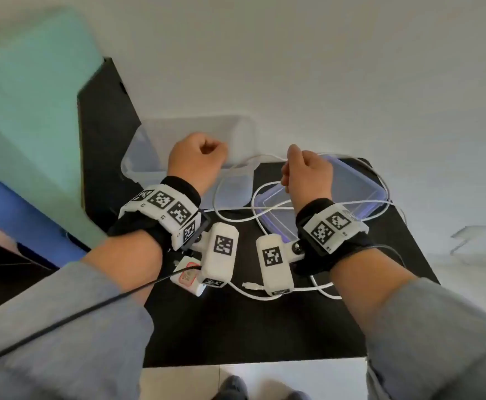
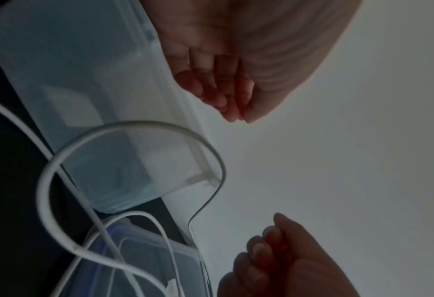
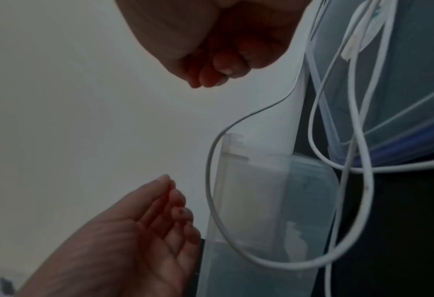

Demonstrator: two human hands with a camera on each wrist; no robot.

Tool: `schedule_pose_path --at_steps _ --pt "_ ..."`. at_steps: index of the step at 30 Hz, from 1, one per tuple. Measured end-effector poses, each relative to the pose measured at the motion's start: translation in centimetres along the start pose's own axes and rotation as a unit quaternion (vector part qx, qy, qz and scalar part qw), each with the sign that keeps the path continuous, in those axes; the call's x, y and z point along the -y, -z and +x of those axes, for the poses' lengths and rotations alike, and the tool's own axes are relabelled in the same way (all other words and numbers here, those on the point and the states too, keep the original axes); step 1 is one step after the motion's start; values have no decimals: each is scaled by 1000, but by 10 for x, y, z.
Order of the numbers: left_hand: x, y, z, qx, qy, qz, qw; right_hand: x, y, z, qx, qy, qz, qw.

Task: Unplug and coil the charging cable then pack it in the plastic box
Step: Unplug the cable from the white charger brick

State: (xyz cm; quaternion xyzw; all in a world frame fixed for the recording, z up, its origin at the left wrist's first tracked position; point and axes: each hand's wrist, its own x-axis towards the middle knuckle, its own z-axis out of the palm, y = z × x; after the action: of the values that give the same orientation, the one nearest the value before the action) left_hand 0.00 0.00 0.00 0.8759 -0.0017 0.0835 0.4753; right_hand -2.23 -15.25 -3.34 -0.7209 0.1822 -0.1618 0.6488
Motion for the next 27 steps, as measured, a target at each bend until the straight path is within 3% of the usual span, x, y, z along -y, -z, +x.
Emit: schedule_pose_path --at_steps 13,16,19,23,27 --pt "44 -6 -16 -31 -129 -65 989 -33 2 -18 -4 136 43 990" --pt "58 1 -36 -9 -126 -65 990 -38 1 -37 -7 151 6 989" --pt "74 11 -57 18 -107 -56 992 -42 2 -59 38 161 -84 983" --pt "92 30 -87 64 -80 -23 994 -43 4 -92 111 179 -223 952" --pt "106 42 -112 188 -50 63 979 -48 9 -115 191 182 -401 877"
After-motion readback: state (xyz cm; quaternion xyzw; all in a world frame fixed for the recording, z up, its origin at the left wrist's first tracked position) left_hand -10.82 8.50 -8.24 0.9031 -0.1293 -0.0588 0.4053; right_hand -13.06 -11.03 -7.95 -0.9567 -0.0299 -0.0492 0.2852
